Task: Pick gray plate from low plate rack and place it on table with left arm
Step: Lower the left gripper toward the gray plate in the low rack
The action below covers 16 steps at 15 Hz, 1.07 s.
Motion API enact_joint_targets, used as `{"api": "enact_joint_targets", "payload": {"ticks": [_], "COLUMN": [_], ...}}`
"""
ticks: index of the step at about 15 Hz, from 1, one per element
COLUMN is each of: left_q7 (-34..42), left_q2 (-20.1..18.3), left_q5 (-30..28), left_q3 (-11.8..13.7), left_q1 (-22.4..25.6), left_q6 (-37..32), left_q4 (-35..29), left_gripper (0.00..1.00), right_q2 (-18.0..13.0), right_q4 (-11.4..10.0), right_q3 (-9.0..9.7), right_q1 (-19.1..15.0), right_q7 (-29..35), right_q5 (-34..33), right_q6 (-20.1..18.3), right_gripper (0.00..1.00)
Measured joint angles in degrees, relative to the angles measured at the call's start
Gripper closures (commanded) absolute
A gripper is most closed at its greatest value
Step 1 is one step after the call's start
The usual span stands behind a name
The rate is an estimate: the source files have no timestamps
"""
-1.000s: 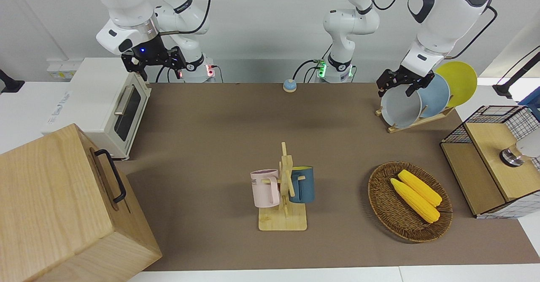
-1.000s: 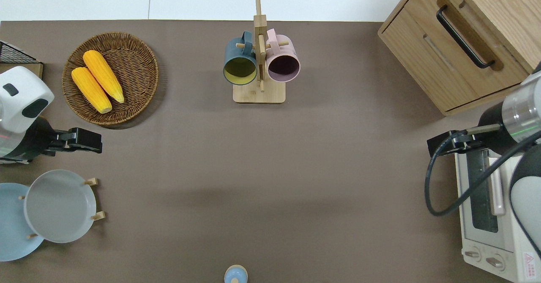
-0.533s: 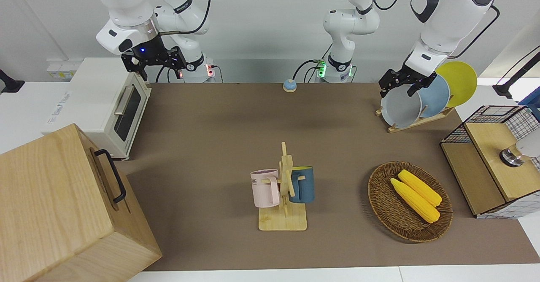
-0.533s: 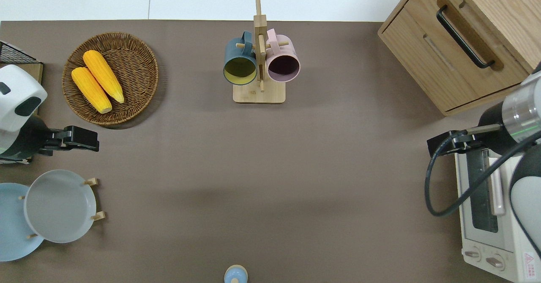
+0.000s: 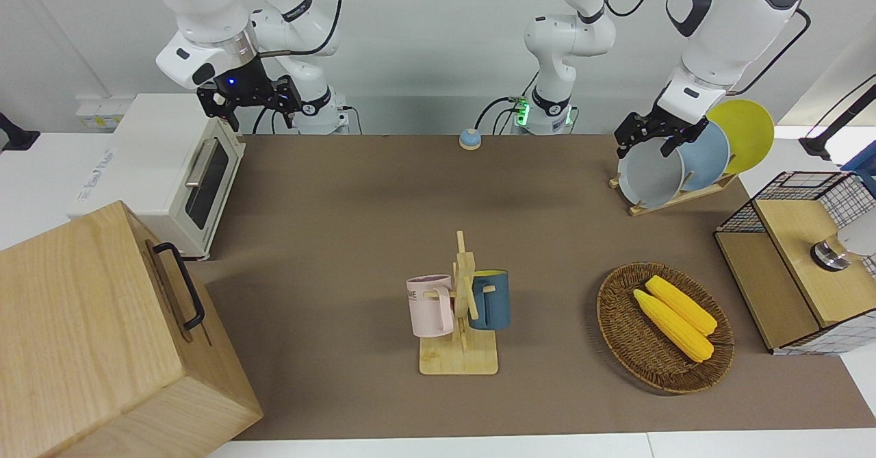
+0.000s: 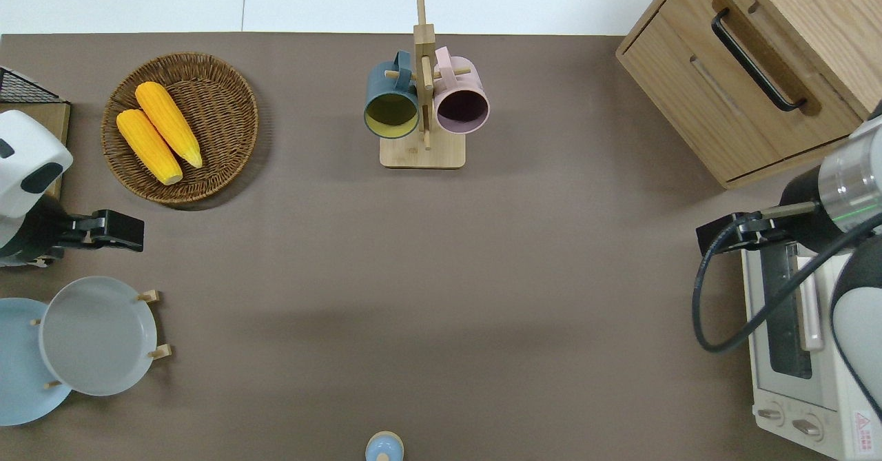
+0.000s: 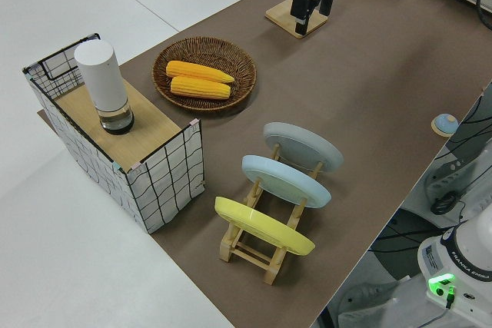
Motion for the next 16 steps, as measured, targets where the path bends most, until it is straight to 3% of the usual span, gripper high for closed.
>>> {"api": "enact_joint_targets", "payload": {"ticks": [5, 10, 16], "left_q7": [1.49, 6.6, 6.74], "left_q2": [-0.11, -2.59, -6.99], "left_q5": [6.73, 7.25, 9.39], "left_q3": [2.22, 7.78, 9.4], "left_q1": [0.69, 2.07, 2.13], "left_q6": [-0.73, 0.63, 6.28], "left_q4": [-1.61, -5.96, -15.99], "left_gripper": [0.01, 0.01, 0.01], "right_q2": [0.0, 0.0, 0.0], "right_q4": [0.0, 0.0, 0.0], "right_q3": [0.0, 0.0, 0.0], "right_q1": [0.0, 0.0, 0.0], "right_q7": [0.0, 0.0, 0.0], "right_q5": [0.0, 0.0, 0.0], "right_q6": [0.0, 0.0, 0.0], "right_gripper": [0.017, 0.017, 0.017]}}
